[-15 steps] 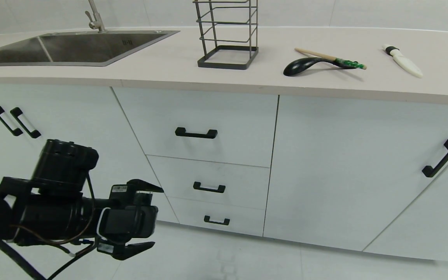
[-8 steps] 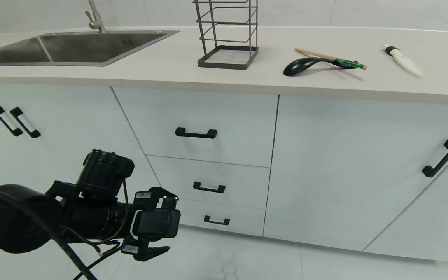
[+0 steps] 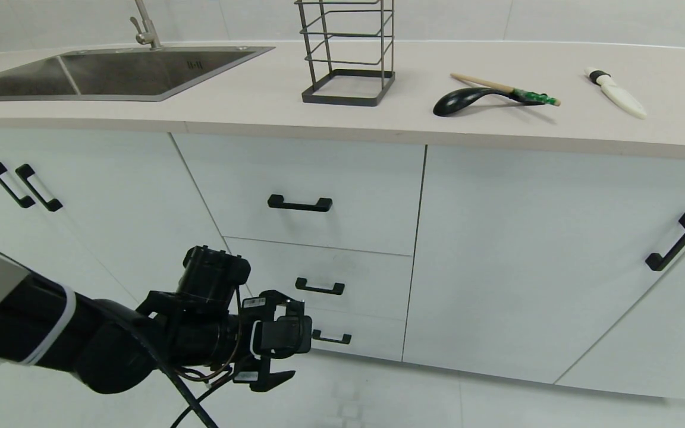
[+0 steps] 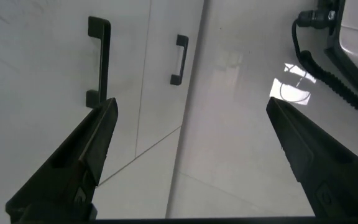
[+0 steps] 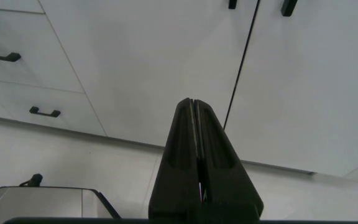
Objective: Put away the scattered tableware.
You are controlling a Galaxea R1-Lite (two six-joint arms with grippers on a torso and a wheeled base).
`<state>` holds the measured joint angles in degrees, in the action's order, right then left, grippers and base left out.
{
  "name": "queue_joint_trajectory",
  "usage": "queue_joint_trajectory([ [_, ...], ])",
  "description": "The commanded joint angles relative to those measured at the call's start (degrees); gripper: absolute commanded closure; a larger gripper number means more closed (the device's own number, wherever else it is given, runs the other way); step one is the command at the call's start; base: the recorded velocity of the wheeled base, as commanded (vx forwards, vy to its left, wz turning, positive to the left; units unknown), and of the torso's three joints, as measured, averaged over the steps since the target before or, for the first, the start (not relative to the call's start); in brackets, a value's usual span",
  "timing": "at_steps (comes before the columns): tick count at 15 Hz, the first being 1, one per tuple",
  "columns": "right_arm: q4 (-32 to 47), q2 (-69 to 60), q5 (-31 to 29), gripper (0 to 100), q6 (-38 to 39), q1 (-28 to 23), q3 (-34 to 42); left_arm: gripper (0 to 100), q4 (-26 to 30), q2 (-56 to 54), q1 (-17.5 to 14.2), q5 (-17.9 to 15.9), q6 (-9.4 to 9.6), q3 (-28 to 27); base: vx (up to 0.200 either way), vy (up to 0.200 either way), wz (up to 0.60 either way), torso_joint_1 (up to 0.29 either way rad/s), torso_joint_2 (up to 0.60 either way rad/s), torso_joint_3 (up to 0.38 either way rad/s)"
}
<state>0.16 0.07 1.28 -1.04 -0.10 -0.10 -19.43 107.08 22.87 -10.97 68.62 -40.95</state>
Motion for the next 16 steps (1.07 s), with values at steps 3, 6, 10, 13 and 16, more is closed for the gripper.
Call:
queue_joint_trajectory([
  [3,0.02,-0.07,-0.05,100,-0.02,0.01,0.01,0,-4.65,4.45,0.42,-0.01,-2.09,-0.1,0.0,0.0,0.0,0.0,0.0,0.0],
  [6,0.02,-0.07,0.04,100,-0.02,0.01,0.01,0,-7.2,6.65,0.42,-0.01,-3.23,-0.54,0.0,0.0,0.0,0.0,0.0,0.0],
  [10,0.02,-0.07,-0.05,100,-0.02,0.01,0.01,0,-10.45,11.57,-0.37,-0.01,-3.67,-4.49,0.0,0.0,0.0,0.0,0.0,0.0],
  [13,0.02,-0.07,0.04,100,-0.02,0.01,0.01,0,-10.45,15.17,-0.9,-0.28,-3.76,-8.62,0.0,0.0,0.0,0.0,0.0,0.0],
  [16,0.02,-0.07,0.04,100,-0.02,0.01,0.01,0,-10.45,16.76,-1.07,-0.37,-3.85,-11.0,0.0,0.0,0.0,0.0,0.0,0.0],
])
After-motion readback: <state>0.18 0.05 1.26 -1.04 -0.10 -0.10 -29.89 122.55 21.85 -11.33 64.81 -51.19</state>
